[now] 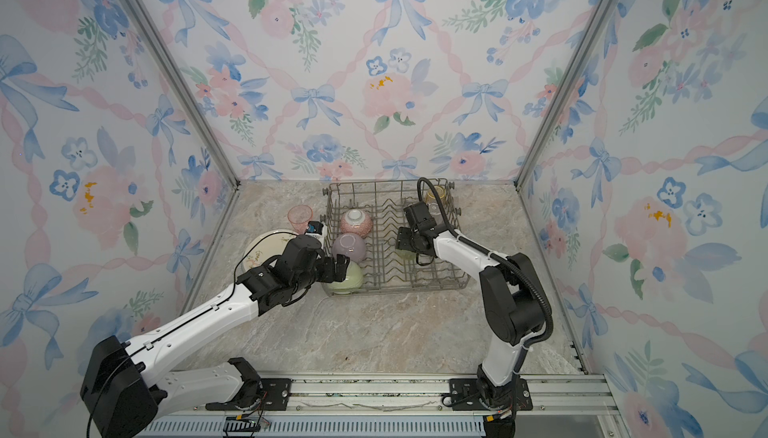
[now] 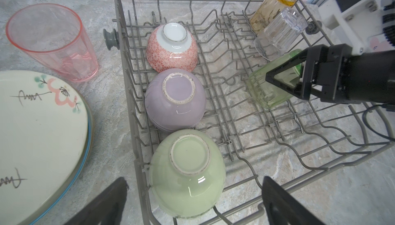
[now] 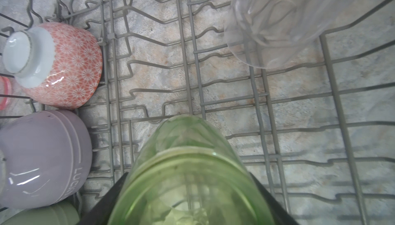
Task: Unload the mixed dishes from the dish rack
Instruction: 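Lift the green cup out of the rack with the right gripper toward the left gripper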
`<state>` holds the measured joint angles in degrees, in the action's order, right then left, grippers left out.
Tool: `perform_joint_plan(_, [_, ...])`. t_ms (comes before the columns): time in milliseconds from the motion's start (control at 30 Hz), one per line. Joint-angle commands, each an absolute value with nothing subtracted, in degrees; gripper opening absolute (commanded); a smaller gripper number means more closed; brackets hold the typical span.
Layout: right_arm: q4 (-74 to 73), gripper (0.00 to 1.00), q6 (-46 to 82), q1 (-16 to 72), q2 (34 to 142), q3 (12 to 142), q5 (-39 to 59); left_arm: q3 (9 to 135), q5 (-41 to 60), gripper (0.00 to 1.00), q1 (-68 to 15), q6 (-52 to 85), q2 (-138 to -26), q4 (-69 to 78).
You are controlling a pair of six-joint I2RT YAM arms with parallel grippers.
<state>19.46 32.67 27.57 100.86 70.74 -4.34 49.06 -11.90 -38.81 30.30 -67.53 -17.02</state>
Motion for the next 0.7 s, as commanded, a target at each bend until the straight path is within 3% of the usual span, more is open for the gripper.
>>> perform_joint_plan(0, [16.7,0.51,35.0,28.9,95.9,69.5,-0.7,48.3,-8.8,0.98,-37.7,31.0,-67.4,-12.9])
perform_joint_plan(467, [10.8,0.52,42.8,29.3,85.4,64.2,7.4,42.6,7.9,0.98,-33.8,33.8,-66.6,5.1])
perform_joint_plan(667, [7.8,0.52,45.1,29.6,82.0,62.5,10.5,39.1,11.4,0.89,-32.9,35.2,-66.0,13.4])
